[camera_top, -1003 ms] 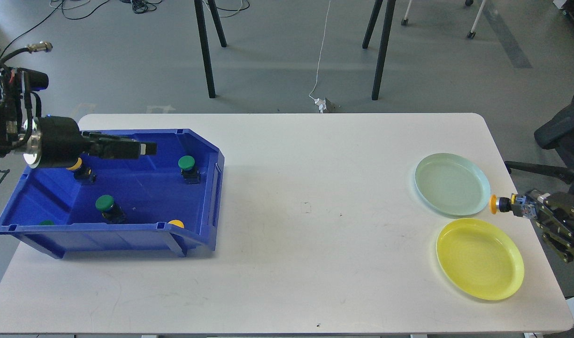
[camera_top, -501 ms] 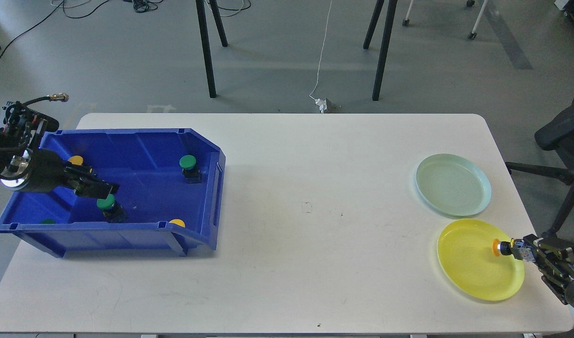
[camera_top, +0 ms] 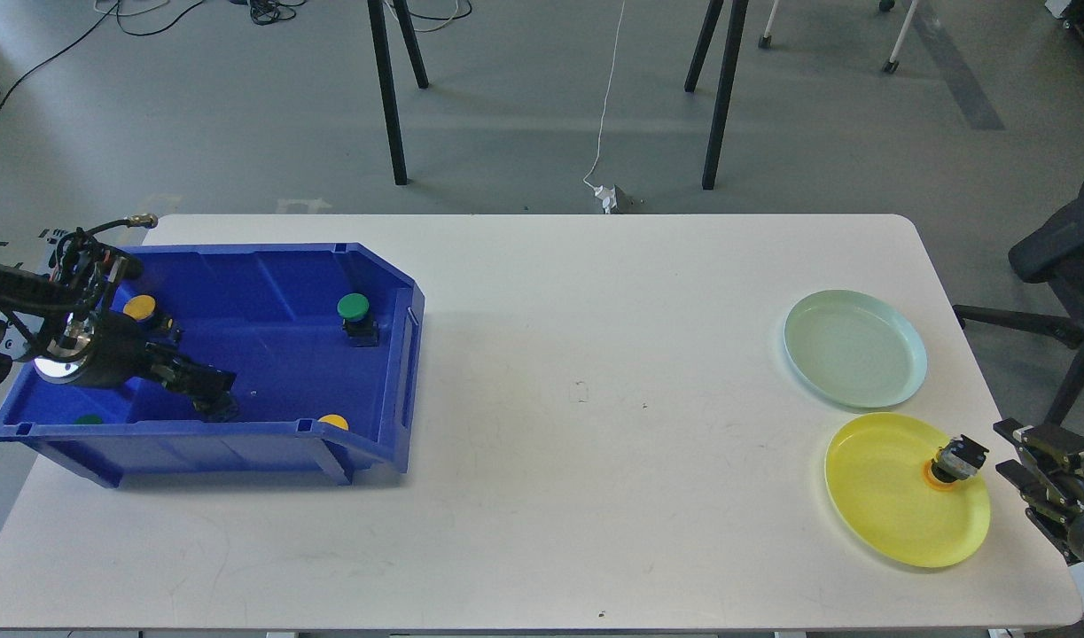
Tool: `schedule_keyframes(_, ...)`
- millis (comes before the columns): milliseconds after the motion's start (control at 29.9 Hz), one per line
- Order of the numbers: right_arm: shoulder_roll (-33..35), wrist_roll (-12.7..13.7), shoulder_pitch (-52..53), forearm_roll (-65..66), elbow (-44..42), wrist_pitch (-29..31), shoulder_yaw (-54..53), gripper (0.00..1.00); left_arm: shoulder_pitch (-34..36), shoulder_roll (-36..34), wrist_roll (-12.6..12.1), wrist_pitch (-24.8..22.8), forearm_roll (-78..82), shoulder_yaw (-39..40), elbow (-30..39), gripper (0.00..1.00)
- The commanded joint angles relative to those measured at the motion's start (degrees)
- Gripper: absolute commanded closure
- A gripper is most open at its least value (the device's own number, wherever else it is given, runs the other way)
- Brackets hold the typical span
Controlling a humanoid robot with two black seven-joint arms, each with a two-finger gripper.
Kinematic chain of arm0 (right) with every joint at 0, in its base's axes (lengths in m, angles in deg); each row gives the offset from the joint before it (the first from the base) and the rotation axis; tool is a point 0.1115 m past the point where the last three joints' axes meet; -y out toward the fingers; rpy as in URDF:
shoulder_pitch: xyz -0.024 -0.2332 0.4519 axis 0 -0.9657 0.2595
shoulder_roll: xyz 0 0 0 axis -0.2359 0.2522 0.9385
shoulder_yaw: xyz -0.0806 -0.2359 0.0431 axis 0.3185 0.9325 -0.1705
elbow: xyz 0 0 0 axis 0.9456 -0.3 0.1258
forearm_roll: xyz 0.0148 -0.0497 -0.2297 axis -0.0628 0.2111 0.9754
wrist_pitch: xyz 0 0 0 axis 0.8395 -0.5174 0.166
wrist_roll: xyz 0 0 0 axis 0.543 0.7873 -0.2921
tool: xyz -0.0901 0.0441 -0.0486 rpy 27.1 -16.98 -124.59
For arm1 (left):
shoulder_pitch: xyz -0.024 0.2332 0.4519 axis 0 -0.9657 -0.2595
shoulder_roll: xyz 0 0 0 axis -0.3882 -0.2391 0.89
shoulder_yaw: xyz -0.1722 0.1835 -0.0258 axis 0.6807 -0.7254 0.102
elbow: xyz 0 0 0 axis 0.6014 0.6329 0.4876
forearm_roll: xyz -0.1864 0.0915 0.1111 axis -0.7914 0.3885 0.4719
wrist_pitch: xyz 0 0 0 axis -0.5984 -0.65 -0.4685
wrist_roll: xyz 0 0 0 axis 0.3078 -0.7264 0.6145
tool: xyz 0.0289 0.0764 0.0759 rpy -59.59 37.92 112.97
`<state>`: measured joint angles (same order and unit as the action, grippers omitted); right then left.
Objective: Pass button and place on color plate
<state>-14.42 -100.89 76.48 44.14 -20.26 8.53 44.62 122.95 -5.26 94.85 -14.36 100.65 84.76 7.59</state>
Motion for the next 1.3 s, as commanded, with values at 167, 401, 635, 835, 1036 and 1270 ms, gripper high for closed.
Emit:
schedule_keyframes(167,0.07,0.00,-0.03,0.00,0.21,0.17,-0.09,0.00,-0.95,2.64,-0.01,0.00,0.00,-0.04,-3.77,0.07)
schedule_keyframes(401,0.07,0.00,-0.47,0.00,0.30,0.17,-0.01,0.00,-1.92,3.52,-0.01,0.00,0.08,-0.04,-4.74,0.30)
schedule_keyframes(635,-0.02,0.00,-0.82,-0.08,0.30,0.17,0.17,0.00,-1.92,3.44,-0.01,0.00,0.08,-0.04,-5.88,0.52)
schedule_keyframes(835,-0.02,0.00,-0.91,-0.08,0.38,0.17,0.08,0.00,-2.01,3.35,-0.01,0.00,0.00,0.05,-5.09,0.90)
schedule_keyframes(1036,0.68,0.00,-0.56,-3.06,1.69,0.26,-1.31,0.00,-1.04,0.55,-0.01,0.00,-0.79,1.37,-1.76,0.90)
schedule_keyframes(1270,2.71,0.00,3.55,-7.99,8.73,6.66,-17.48,0.00,1.60,-9.83,-0.01,0.00,-18.33,16.55,21.43,0.90)
